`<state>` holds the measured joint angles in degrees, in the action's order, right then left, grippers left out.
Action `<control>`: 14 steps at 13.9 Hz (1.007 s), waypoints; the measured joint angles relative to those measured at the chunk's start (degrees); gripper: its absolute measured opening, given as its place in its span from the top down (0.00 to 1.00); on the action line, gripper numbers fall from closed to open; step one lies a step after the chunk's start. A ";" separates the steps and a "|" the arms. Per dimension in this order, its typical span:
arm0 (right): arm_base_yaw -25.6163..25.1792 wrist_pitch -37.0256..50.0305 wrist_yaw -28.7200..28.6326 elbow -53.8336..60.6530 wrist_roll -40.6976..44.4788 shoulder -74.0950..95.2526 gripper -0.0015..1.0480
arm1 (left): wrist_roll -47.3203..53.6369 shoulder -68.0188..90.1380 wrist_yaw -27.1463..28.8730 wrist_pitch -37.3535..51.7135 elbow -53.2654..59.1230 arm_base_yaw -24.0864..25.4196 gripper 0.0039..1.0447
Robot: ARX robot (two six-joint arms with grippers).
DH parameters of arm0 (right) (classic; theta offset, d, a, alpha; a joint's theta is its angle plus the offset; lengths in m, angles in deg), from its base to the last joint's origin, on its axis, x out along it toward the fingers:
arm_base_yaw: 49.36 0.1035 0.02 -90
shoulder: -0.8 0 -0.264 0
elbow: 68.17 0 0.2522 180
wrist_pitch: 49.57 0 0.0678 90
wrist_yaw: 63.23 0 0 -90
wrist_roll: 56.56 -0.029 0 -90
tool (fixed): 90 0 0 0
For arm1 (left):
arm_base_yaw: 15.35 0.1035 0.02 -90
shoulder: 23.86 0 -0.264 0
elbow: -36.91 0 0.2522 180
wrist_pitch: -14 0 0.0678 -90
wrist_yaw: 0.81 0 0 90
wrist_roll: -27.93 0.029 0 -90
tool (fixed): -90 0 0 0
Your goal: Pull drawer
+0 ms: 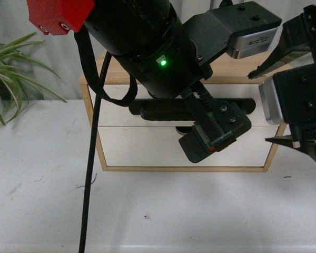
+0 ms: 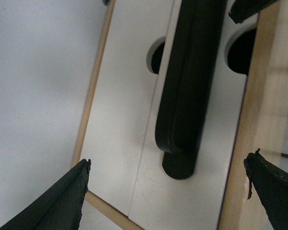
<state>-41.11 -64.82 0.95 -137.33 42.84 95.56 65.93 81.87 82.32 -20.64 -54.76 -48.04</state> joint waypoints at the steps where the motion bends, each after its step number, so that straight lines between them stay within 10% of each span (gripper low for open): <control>1: 0.74 -0.17 0.04 0.00 0.13 0.83 0.06 | 0.07 0.33 0.20 0.46 0.17 0.46 0.06; 14: 3.76 2.80 3.65 -3.17 0.33 10.23 0.06 | 0.90 6.12 1.29 6.56 1.90 1.42 0.06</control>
<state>-37.35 -62.03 4.60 -140.50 43.17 105.79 66.82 87.99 83.61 -14.08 -52.86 -46.62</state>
